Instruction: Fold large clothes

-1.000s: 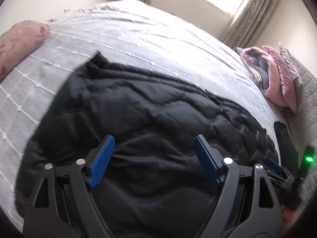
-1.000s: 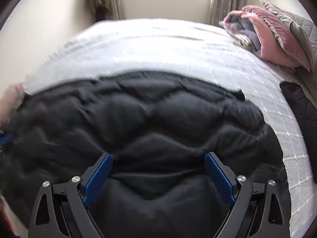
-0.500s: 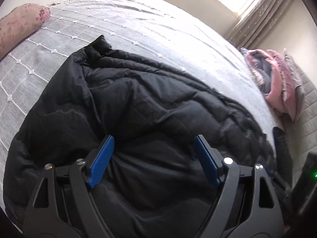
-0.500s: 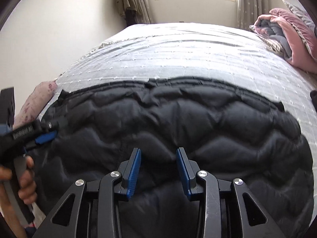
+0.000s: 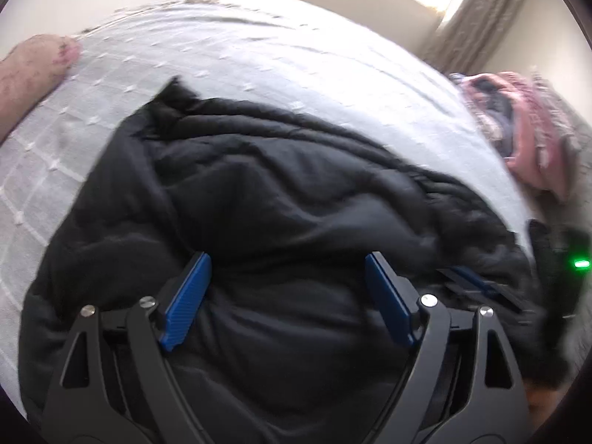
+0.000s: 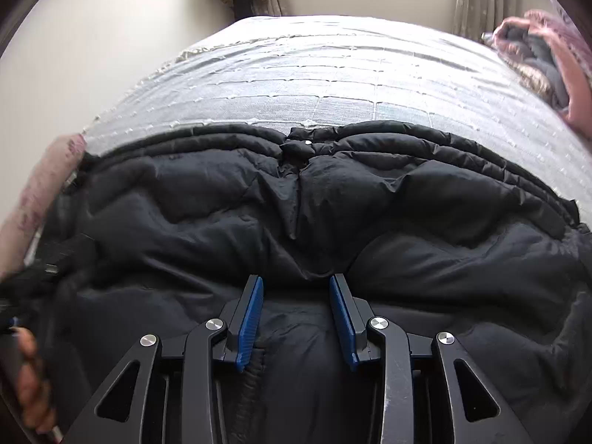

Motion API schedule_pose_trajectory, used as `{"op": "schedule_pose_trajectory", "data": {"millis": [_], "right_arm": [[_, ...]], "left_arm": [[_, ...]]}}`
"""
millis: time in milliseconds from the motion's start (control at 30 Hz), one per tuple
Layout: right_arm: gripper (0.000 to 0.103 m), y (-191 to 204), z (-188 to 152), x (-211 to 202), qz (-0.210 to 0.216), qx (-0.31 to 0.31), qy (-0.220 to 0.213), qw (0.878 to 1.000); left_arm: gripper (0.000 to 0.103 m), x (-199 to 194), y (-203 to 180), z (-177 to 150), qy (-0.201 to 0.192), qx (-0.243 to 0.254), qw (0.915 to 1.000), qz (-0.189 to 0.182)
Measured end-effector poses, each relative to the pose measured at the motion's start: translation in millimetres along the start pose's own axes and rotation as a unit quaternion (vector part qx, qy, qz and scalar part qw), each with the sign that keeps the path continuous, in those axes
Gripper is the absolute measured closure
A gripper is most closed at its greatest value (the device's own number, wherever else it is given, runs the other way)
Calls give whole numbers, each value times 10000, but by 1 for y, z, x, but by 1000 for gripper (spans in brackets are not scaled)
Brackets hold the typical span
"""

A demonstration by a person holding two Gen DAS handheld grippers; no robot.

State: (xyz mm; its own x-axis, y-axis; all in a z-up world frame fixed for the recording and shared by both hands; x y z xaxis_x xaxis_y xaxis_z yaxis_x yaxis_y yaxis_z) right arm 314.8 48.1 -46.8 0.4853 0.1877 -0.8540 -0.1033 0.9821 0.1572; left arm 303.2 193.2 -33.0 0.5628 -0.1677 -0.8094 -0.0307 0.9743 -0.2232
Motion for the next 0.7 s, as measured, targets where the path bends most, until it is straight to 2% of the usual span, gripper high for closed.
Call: {"op": "schedule_pose_trajectory", "data": {"millis": [67, 133, 233, 333, 400, 433, 500, 600, 700], "right_arm": [[65, -15, 8, -6, 247, 233, 38, 9994], [65, -38, 17, -13, 238, 472, -34, 9986], [65, -85, 27, -21, -55, 802, -162, 9966], [64, -127, 31, -32, -222, 1163, -292, 9925], [62, -157, 33, -40, -584, 1476, -413, 9865], [57, -171, 32, -41, -827, 1655, -458, 9817], [56, -186, 26, -37, -962, 1845, -494, 9769], [54, -190, 25, -23, -985, 1720, -465, 9791], [50, -188, 22, -16, -1039, 1715, -514, 9783]], "left_arm": [[19, 1, 13, 1, 21, -220, 9997, -35], [19, -2, 23, 4, -22, -359, 9993, -66], [19, -8, 39, 9, -123, -519, 9985, -78], [19, -12, 61, 15, -271, -713, 9968, 243], [19, -10, 70, 16, -313, -749, 9959, 399], [19, -9, 73, 16, -312, -750, 9954, 508], [19, -5, 78, 15, -280, -716, 9946, 693], [18, 2, 90, 13, -160, -849, 9921, 909], [17, 10, 103, 9, -97, -1144, 9916, 593]]}}
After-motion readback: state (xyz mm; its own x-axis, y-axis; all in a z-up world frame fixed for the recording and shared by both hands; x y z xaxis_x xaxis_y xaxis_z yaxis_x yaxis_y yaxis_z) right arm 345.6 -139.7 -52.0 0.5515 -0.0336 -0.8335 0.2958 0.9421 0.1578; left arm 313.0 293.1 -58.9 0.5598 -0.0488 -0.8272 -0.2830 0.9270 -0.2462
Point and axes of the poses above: each gripper's, at about its wrist camera, not at the fingertips, and x roughly the way its jaws point, y to its left, z to its top, the point moved 4 cm from there along x, roughly the way its jaws point, and after that the axes turned 6 degrees about x, right-handed, at the moved point
